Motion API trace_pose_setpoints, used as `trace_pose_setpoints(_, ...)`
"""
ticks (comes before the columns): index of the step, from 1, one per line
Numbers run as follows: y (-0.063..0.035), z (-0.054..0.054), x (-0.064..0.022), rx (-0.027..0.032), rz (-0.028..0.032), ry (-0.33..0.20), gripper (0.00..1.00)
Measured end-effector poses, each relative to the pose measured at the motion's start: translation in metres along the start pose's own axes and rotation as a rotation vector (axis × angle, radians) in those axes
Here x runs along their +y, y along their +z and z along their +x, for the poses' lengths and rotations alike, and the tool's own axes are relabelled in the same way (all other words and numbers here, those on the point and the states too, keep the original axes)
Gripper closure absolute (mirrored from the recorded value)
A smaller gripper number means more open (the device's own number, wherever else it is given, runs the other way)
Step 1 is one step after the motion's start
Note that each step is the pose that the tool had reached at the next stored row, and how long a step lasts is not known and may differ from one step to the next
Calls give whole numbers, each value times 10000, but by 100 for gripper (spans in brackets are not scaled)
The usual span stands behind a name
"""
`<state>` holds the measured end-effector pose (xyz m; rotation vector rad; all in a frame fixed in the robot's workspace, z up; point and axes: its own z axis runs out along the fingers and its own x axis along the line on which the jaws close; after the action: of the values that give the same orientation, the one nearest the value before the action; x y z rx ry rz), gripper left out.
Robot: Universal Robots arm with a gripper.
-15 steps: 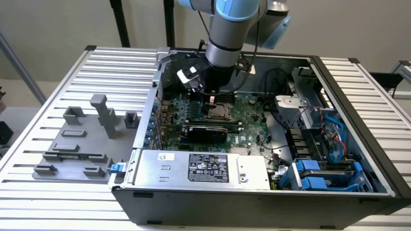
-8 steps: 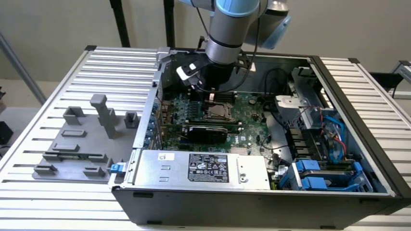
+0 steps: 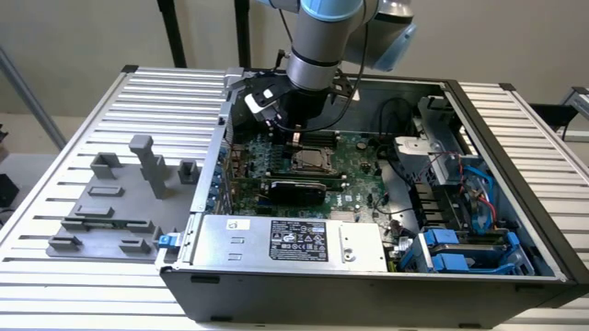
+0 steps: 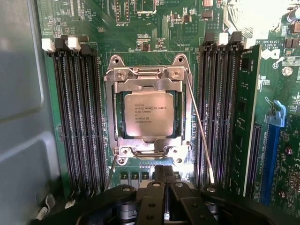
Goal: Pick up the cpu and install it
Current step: 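Close the cpu cover, then install the first cpu locking lever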
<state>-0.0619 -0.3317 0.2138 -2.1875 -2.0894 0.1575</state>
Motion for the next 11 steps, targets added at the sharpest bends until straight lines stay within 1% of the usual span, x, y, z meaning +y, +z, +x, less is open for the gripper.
trace_pose_setpoints(11, 0, 0, 0, 1, 0, 0, 89)
